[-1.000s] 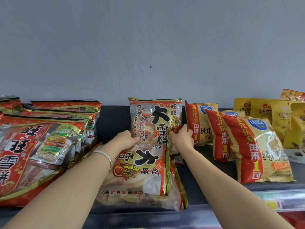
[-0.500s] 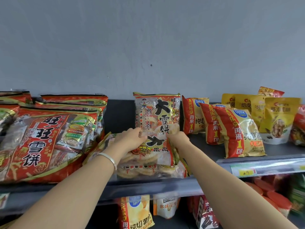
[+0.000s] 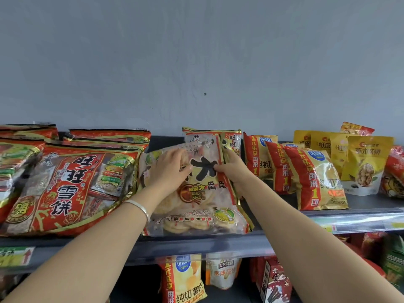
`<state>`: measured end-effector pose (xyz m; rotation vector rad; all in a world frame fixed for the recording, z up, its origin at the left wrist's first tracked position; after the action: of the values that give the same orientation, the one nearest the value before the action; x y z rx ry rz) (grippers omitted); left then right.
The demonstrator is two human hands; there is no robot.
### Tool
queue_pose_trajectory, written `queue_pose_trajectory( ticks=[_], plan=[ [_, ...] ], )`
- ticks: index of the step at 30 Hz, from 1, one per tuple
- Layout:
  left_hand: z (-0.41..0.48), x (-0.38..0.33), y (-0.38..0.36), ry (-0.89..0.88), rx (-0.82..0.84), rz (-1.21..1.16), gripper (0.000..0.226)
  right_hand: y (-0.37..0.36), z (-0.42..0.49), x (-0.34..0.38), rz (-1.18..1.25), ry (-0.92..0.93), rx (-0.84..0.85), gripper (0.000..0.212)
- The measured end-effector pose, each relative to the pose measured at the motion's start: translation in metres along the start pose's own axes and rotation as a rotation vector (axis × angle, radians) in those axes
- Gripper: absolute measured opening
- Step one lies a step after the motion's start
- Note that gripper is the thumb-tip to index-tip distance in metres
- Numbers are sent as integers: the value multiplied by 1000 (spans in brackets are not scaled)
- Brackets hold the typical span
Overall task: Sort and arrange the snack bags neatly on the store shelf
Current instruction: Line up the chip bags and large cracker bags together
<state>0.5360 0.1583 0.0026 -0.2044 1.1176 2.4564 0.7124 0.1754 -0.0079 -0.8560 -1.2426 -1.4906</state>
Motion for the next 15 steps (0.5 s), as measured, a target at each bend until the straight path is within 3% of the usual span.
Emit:
queue_pose_trajectory(
  ticks=[6,10,12,15],
  plan=[
    [22,-15,40,7,-72,101,74,46,0,31,62,160,-163,50],
    [31,-40,64,-3,-12,191,85,68,2,42,166,181,-198,39],
    [33,-53,65,-24,89,68,85,76,0,49,176,212,-199,28],
    [34,-60,51,65,310,-225,100,85,-3,57,173,242,-214,27]
  ],
)
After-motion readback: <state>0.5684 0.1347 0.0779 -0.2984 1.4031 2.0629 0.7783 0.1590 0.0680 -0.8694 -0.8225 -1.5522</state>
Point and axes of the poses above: each hand's wrist, its own z-axis towards the middle knuckle, its own y-axis out of the back of the hand, x = y × z, the point moved 8 cm from there along z, towards the middle knuckle, and after that the axes turned 4 degrees about -z, right-handed, at the moved point
